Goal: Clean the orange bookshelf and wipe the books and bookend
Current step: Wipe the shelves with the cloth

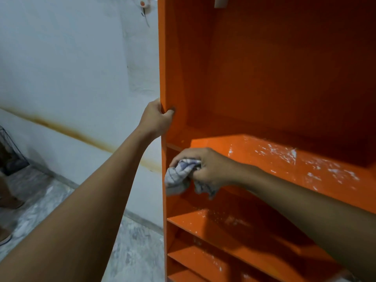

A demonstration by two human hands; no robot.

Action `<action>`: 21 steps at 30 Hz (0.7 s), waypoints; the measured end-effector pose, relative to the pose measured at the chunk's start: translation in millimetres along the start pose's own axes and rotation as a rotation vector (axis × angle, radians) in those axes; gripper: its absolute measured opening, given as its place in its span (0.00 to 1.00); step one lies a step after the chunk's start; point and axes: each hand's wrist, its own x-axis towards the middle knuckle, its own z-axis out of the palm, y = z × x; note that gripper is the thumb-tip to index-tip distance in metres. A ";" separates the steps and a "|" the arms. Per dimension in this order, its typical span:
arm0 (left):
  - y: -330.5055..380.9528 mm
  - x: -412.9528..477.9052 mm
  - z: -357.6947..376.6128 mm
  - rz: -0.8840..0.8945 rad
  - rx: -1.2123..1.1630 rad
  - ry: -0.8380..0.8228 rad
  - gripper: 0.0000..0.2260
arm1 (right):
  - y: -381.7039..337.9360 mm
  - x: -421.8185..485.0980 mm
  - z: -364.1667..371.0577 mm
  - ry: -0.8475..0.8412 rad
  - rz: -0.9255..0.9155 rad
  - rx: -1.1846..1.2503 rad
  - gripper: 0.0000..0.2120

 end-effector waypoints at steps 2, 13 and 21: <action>-0.5 -1.2 -0.7 0.008 0.005 -0.005 0.08 | -10.6 -17.1 5.0 0.052 0.045 0.109 0.22; -9.7 -36.7 20.8 -0.081 -0.002 0.217 0.13 | 2.8 -37.1 -109.8 0.630 0.325 0.238 0.16; -25.8 -59.9 48.9 -0.349 -0.007 0.225 0.20 | 85.6 -7.3 -148.2 0.530 0.473 -0.252 0.19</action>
